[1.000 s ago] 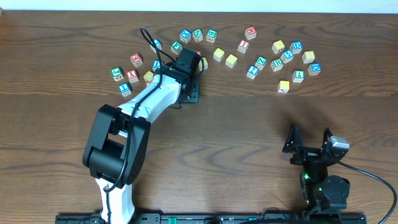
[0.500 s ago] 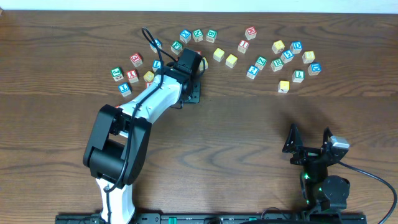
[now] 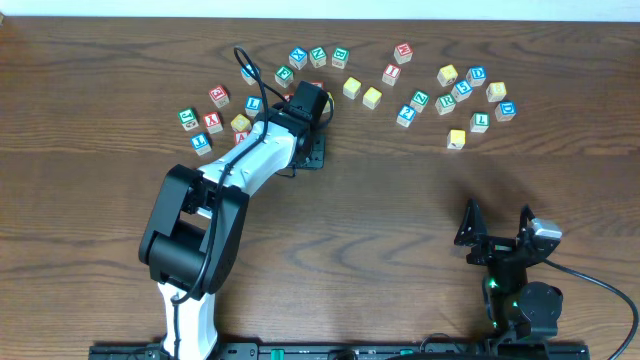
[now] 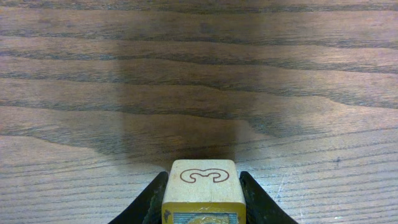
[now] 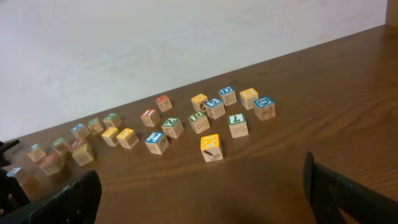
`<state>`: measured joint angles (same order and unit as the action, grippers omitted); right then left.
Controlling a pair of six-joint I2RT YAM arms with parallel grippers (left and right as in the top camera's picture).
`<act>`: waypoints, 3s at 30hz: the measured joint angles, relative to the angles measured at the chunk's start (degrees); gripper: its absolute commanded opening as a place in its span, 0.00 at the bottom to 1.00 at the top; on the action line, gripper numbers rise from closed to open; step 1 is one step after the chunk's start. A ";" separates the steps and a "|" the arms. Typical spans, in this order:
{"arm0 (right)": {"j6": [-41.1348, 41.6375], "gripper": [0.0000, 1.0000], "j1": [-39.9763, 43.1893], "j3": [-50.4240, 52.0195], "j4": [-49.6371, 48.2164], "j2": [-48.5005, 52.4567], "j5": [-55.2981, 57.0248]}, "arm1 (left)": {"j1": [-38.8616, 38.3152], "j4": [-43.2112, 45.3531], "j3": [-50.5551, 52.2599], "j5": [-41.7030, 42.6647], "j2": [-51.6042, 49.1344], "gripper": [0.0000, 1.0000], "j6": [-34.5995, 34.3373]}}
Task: Spell out CORL
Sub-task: 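Lift the C block and carry it toward the table center, then lower the C block onto the open table and open the left gripper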
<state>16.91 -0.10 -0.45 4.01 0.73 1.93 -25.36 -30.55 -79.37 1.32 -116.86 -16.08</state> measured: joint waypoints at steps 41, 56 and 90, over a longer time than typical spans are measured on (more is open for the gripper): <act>0.00 0.99 0.00 0.00 0.00 0.00 0.00 | 0.02 -0.02 0.35 -0.02 0.00 0.30 -0.09; 0.00 0.99 0.00 0.00 0.00 0.00 0.00 | 0.02 -0.02 0.35 -0.15 0.00 0.40 -1.99; 0.00 0.99 0.00 0.00 0.00 0.00 0.00 | 0.24 2.54 0.37 -1.22 0.00 0.34 -1.95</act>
<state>16.91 -0.10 -0.45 4.01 0.73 1.93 -25.12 -28.01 -79.00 0.10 -116.86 -18.02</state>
